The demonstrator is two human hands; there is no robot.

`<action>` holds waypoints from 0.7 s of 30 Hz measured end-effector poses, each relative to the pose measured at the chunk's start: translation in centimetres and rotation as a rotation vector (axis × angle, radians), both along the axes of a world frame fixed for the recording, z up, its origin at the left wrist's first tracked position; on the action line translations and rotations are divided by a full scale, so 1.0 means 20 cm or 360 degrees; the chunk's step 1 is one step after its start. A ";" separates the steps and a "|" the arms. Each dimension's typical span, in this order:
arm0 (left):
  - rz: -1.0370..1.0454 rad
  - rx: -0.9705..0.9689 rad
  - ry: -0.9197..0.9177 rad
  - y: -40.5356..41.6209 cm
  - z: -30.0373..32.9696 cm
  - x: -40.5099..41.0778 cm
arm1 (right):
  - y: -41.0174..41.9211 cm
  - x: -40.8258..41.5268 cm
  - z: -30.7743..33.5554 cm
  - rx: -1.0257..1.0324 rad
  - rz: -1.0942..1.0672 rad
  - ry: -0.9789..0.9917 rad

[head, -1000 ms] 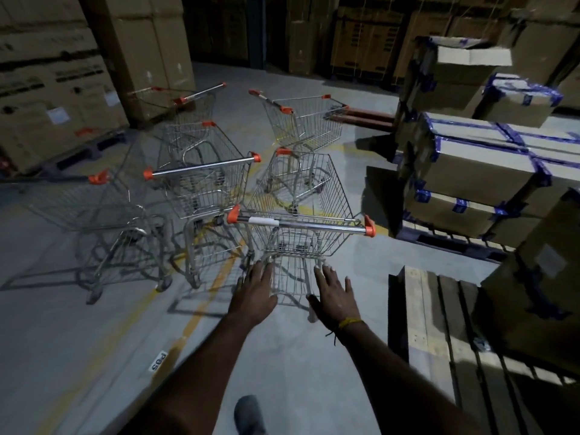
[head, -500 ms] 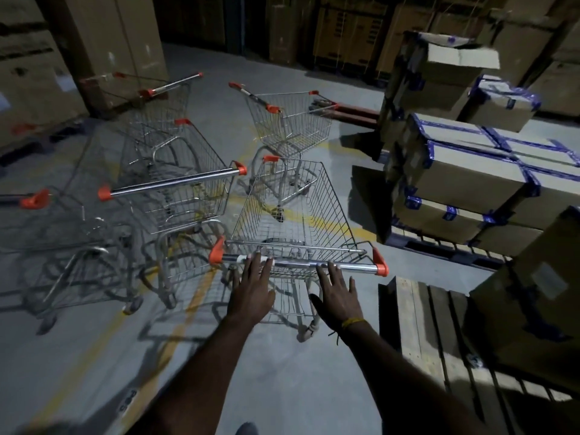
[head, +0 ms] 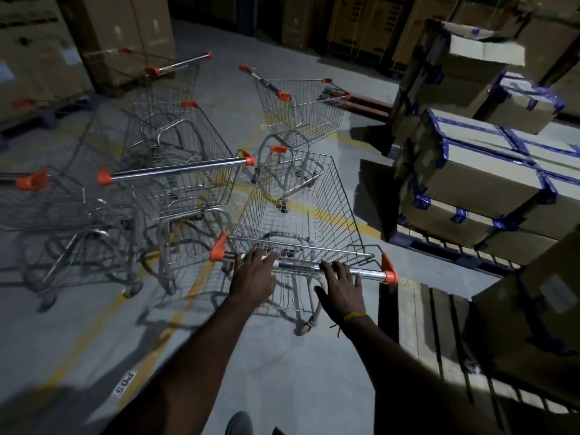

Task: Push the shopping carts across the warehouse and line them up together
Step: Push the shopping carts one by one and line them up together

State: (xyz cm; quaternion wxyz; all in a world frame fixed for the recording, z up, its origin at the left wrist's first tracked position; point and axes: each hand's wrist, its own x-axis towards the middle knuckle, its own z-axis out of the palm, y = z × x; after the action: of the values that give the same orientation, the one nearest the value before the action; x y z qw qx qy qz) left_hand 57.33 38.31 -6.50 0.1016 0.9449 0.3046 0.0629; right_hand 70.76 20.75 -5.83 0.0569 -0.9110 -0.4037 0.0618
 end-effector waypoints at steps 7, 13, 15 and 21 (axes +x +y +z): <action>0.0048 0.0026 -0.0058 -0.20 0.00 -0.13 | -0.19 -0.02 0.01 0.0118 0.0108 -0.0029; 0.0234 0.0136 -0.0096 -0.55 -0.07 -0.32 | -0.49 -0.10 -0.06 0.0205 0.0252 -0.0036; 0.0337 0.0203 -0.0146 -0.72 -0.10 -0.39 | -0.62 -0.14 -0.09 0.0227 0.0267 -0.0083; 0.0541 0.0421 -0.0204 -1.22 -0.14 -0.60 | -1.01 -0.30 -0.13 0.0351 0.0401 -0.0277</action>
State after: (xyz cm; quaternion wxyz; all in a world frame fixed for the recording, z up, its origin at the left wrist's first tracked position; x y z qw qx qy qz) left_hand 45.28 13.91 -9.21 -0.0161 0.8792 0.4416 0.1784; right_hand 64.67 0.56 -8.42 0.1129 -0.8434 -0.5223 -0.0553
